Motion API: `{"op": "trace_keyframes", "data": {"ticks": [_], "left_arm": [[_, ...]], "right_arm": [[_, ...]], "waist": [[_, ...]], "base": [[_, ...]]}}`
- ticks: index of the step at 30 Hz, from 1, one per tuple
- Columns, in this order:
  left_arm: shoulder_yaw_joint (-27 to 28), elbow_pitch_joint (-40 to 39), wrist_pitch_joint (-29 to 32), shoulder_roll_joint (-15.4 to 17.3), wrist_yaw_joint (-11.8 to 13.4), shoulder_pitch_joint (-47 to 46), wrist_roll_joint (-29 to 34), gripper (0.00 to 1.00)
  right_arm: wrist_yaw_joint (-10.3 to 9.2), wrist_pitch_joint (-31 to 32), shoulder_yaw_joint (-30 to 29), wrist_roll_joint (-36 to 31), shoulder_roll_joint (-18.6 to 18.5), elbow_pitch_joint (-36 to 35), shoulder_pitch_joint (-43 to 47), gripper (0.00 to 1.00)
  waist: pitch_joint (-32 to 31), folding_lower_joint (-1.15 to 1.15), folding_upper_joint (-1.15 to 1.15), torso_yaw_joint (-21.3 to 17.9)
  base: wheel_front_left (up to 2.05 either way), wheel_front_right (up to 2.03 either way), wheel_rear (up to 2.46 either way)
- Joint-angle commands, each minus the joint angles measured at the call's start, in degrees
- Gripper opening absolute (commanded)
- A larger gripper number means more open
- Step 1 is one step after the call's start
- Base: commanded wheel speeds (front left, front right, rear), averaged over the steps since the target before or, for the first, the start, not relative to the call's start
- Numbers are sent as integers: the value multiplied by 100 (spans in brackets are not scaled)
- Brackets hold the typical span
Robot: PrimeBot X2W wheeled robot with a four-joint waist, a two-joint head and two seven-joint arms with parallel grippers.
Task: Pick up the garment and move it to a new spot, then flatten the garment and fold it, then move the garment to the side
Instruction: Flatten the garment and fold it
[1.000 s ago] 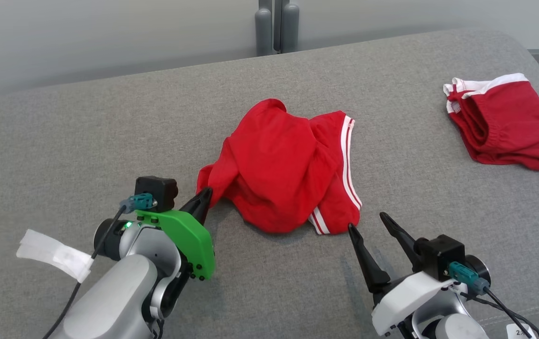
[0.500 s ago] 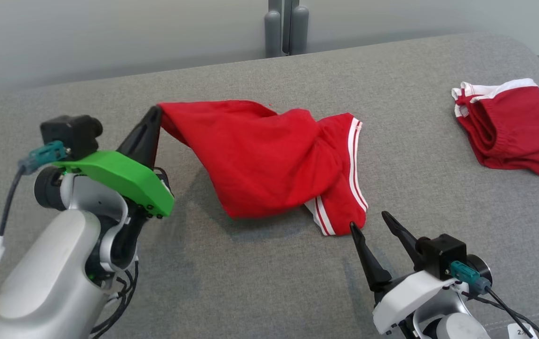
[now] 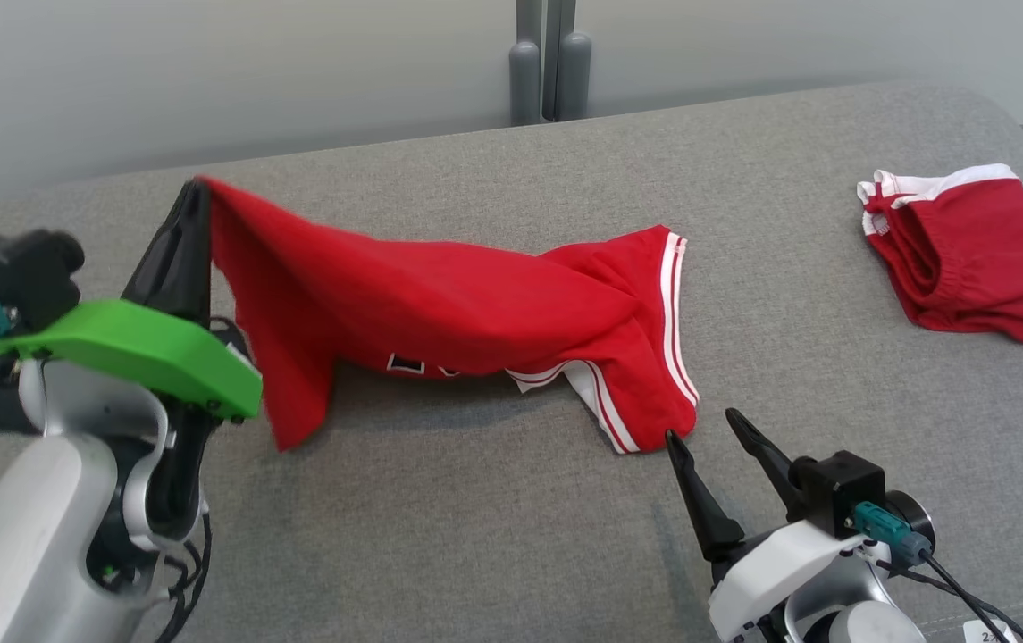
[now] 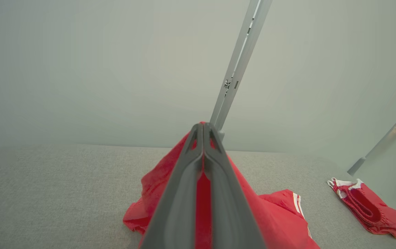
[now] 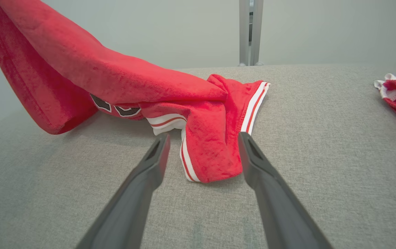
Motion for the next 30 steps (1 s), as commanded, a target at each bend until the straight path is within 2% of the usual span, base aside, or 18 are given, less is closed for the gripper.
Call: {"op": "trace_keyframes", "data": {"ticks": [1,9,18,24,25,26,28,30], "left_arm": [[46,-3,-57,58,108,333,-46,0],[254,152,-373,168,510,1916,-347,0],[205,391,-379,46,549,2913,-707,0],[171,703,-127,-120,423,3263,-1130,0],[134,747,-33,-113,397,3290,-1190,61],[171,768,-18,-131,390,3278,-1262,100],[238,791,20,-113,370,3226,-1300,100],[265,776,128,61,447,3094,-1258,100]], "right_arm": [[-6,22,-2,-41,-2,-25,57,100],[-6,102,-87,-79,-67,-112,157,100],[-6,185,-61,-110,-89,-172,180,100],[-6,184,-41,-78,-86,-144,186,100],[-6,183,-32,-74,-84,-140,183,100],[-6,183,-27,-70,-82,-140,180,100],[-6,174,-35,-59,-80,-147,174,100],[-6,164,-66,-61,-77,-159,167,100]], "waist": [[-5,0,0,0],[-11,0,0,132],[-36,0,0,293],[-40,0,0,358],[-38,0,0,361],[-34,0,0,365],[-22,0,0,376],[2,0,0,390]], "base": [[0,0,0],[0,0,0],[0,0,0],[0,0,0],[0,0,0],[0,0,0],[0,0,0],[0,0,0]]}}
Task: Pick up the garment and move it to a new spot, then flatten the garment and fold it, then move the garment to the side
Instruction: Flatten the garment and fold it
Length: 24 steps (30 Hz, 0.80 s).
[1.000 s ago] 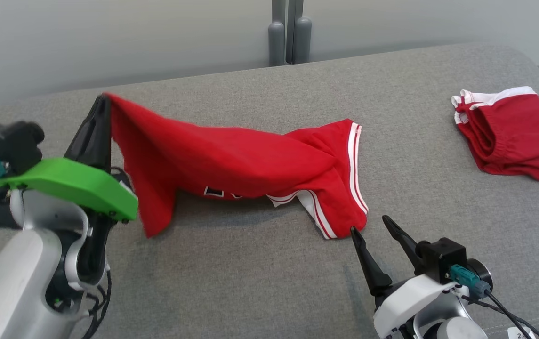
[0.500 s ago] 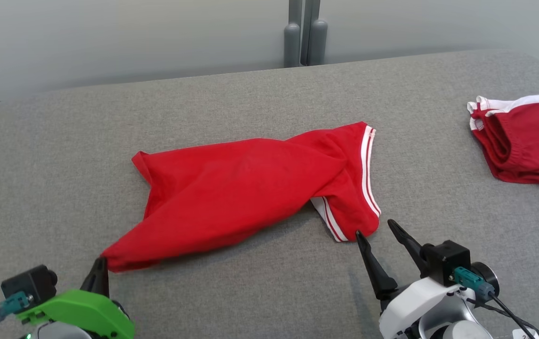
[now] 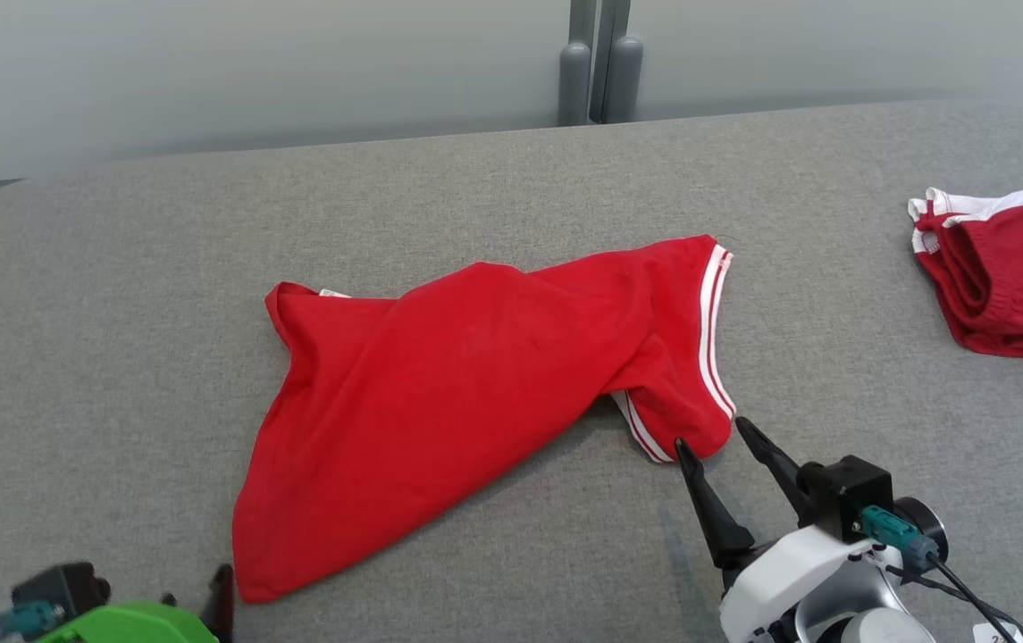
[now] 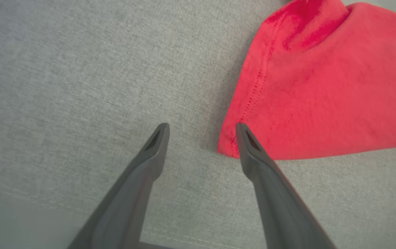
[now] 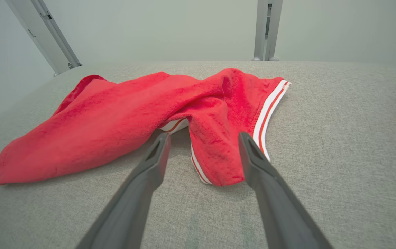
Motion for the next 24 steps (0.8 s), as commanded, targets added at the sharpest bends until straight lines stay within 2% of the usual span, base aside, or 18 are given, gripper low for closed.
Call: {"op": "trace_keyframes", "data": {"ticks": [1,5,9,18,24], "left_arm": [[65,-42,27,171,58,-234,108,100],[135,-220,180,584,136,-911,443,100],[-111,-124,555,873,2,-1956,902,100],[-1056,1136,1562,645,-741,-4047,1625,100],[-1550,2055,2129,648,-1057,-5053,2138,100]], "right_arm": [[-5,-38,-22,-12,-13,-25,25,100],[-6,-48,-63,-43,-6,-68,-16,100],[-5,-61,-24,-63,1,-93,-150,100],[-6,-143,4,-207,-116,-275,-644,100],[-5,-142,-23,-249,-147,-368,-816,100]], "waist": [[25,0,0,9],[137,0,0,10],[309,0,0,-92],[1018,0,0,-616],[1446,0,0,-954]], "base": [[0,0,0],[0,0,0],[0,0,0],[0,0,0],[0,0,0]]}}
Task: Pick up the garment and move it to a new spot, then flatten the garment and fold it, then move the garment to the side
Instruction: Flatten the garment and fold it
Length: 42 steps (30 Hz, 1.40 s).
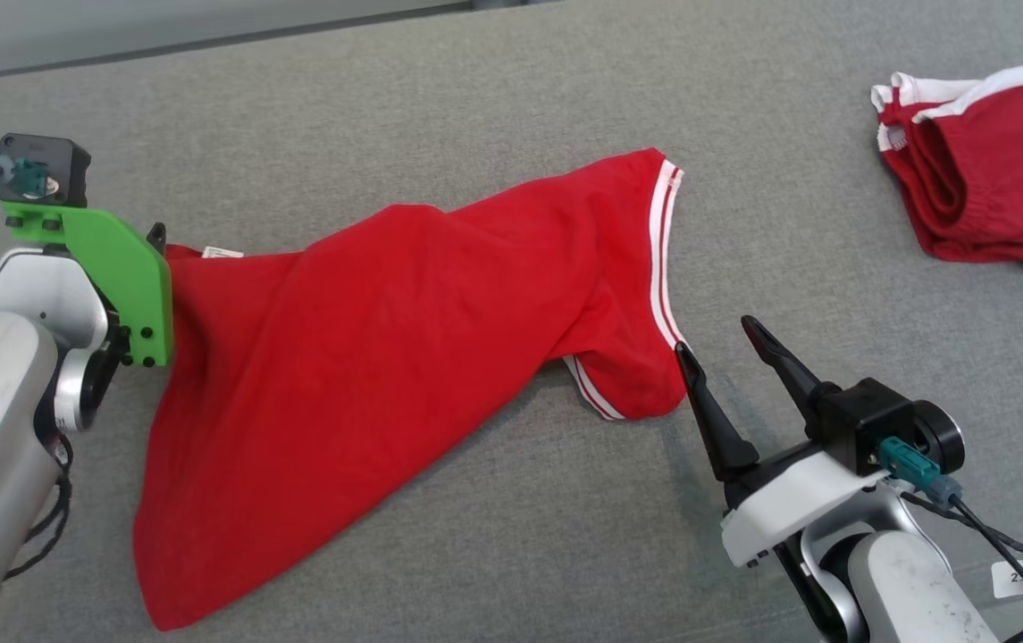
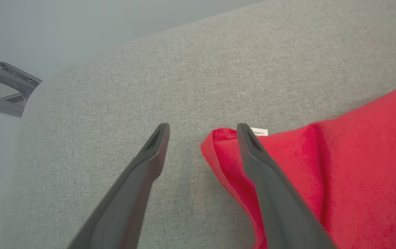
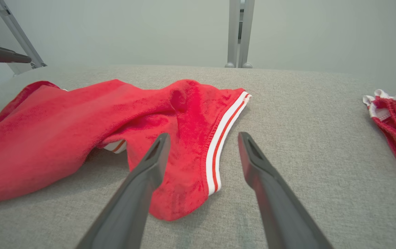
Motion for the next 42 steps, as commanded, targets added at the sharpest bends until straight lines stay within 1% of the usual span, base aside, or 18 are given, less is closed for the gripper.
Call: {"op": "trace_keyframes", "data": {"ticks": [1,2,5,10,14,19,20,21,22,23,24,26,29,32,34,35,37,42], "left_arm": [[-215,284,301,101,-145,-320,220,100],[-215,284,301,101,-145,-320,220,100],[-456,532,738,232,-328,-666,421,100],[-632,636,1257,407,-489,-940,529,100],[-660,581,1582,520,-466,-923,440,100],[-659,443,1683,581,-418,-697,315,100],[-653,419,1686,574,-404,-658,277,95],[-631,397,1660,553,-389,-617,234,78],[-614,381,1629,533,-382,-585,202,78],[-610,374,1604,523,-369,-553,191,78],[-603,372,1544,518,-345,-518,195,89],[-581,391,1460,512,-337,-532,204,98],[-567,449,1416,545,-343,-576,207,99],[-557,496,1440,602,-336,-633,209,94],[-534,533,1419,631,-351,-671,190,85],[-529,550,1415,633,-357,-682,182,75],[-524,596,1468,621,-379,-705,148,49],[-514,713,1471,583,-435,-782,110,29]], "right_arm": [[-6,-24,3,-24,-10,-17,-89,100],[-6,-24,3,-24,-10,-17,-89,100],[-5,-47,-1,-18,12,-2,-90,100],[-6,-119,-29,-25,35,49,-29,100],[-6,-107,-38,-43,46,80,-46,100],[-6,-86,9,-41,26,102,-84,100],[-5,-81,25,-40,17,107,-92,100],[-6,-81,39,-37,7,113,-94,100],[-6,-72,56,-31,-3,119,-96,100],[-6,-66,69,-22,-7,122,-100,100],[-6,-59,97,-6,-24,114,-108,100],[-5,-63,108,7,-40,96,-106,100],[-6,-49,131,8,-49,88,-81,100],[-5,-57,156,19,-51,93,-67,100],[-6,-67,164,25,-42,89,-72,100],[-6,-78,165,30,-38,97,-75,100],[-6,-88,159,33,-35,112,-85,100],[-6,-100,179,34,-28,147,-141,100]], "waist": [[459,0,0,-441],[459,0,0,-441],[577,0,0,-551],[630,0,0,-584],[605,0,0,-555],[547,0,0,-483],[536,0,0,-473],[523,0,0,-469],[512,0,0,-471],[505,0,0,-475],[503,0,0,-492],[517,0,0,-512],[531,0,0,-548],[547,0,0,-592],[571,0,0,-617],[583,0,0,-625],[617,0,0,-628],[675,0,0,-640]], "base": [[0,0,0],[0,0,0],[0,0,0],[0,0,0],[0,0,0],[0,0,0],[0,0,0],[0,0,0],[0,0,0],[0,0,0],[0,0,0],[0,0,0],[0,0,0],[0,0,0],[0,0,0],[0,0,0],[0,0,0],[0,0,0]]}}
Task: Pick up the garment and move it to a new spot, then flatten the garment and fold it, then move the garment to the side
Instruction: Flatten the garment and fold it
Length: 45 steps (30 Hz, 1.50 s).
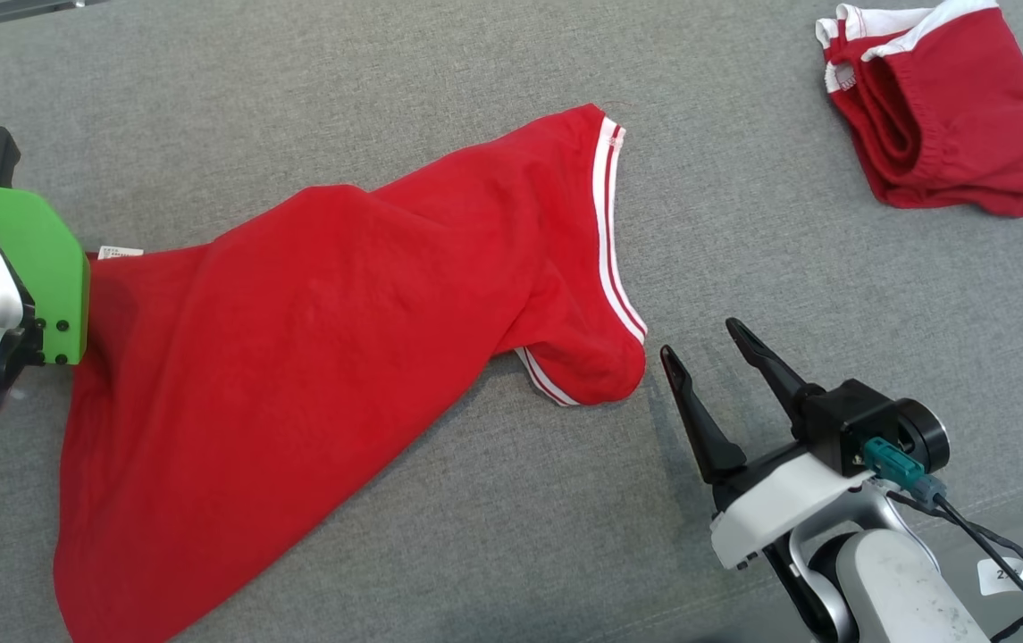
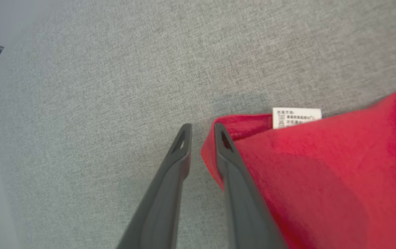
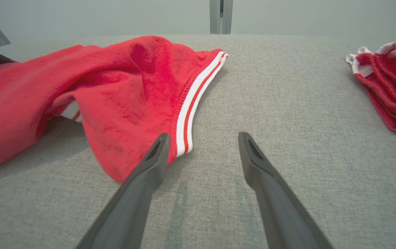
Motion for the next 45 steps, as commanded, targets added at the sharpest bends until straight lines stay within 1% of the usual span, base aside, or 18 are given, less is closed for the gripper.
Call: {"op": "trace_keyframes", "data": {"ticks": [1,2,3,4,9,11,16,18,22,25,28,33,35,40,45], "left_arm": [[11,30,-28,-16,-62,-64,-27,28],[-8,22,-59,-28,-100,-81,-14,5],[-8,22,-59,-28,-100,-81,-14,5],[-5,5,-119,-49,-117,-103,0,0],[105,37,-242,-251,-152,-51,-235,0],[234,28,-352,-372,-106,-13,-394,0],[746,-36,-1038,-697,51,-2,-765,0],[1003,-37,-1275,-895,88,59,-1055,0],[1514,-69,-1747,-1172,168,77,-1470,0],[1850,-190,-2235,-1348,136,-19,-1656,0],[2082,-312,-2692,-1433,78,-147,-1686,0],[2396,-600,-3404,-1635,-103,-389,-1729,0],[2505,-729,-3656,-1761,-149,-412,-1757,0],[2596,-1122,-3805,-2025,-159,92,-2060,0],[2632,-1706,-3816,-1936,36,1285,-2254,0]], "right_arm": [[-7,-26,-1,15,-5,16,-67,100],[-6,-31,-8,14,-2,20,-81,100],[-6,-31,-8,14,-2,20,-81,100],[-7,-33,-17,10,-1,25,-91,100],[-6,-13,-40,-17,2,59,-103,100],[-6,-13,-40,-14,3,70,-110,100],[-6,11,-36,6,-10,108,-112,100],[-6,16,-37,17,-11,131,-93,100],[-7,18,-38,48,-2,178,-28,100],[-7,7,-49,61,1,204,19,100],[-6,0,-74,72,0,224,70,100],[-6,16,-116,78,14,243,152,100],[-7,28,-159,74,20,229,208,100],[-7,75,-255,40,41,144,331,100],[-6,152,-344,6,38,63,495,100]], "waist": [[20,0,0,-1],[26,0,0,5],[26,0,0,5],[28,0,0,17],[-33,0,0,132],[-80,0,0,189],[-226,0,0,351],[-318,0,0,406],[-523,0,0,499],[-672,0,0,557],[-823,0,0,618],[-1046,0,0,719],[-1101,0,0,787],[-1178,0,0,1038],[-1232,0,0,1300]], "base": [[0,0,0],[0,0,0],[0,0,0],[0,0,0],[0,0,0],[0,0,0],[0,0,0],[0,0,0],[0,0,0],[0,0,0],[0,0,0],[0,0,0],[0,0,0],[0,0,0],[0,0,0]]}}
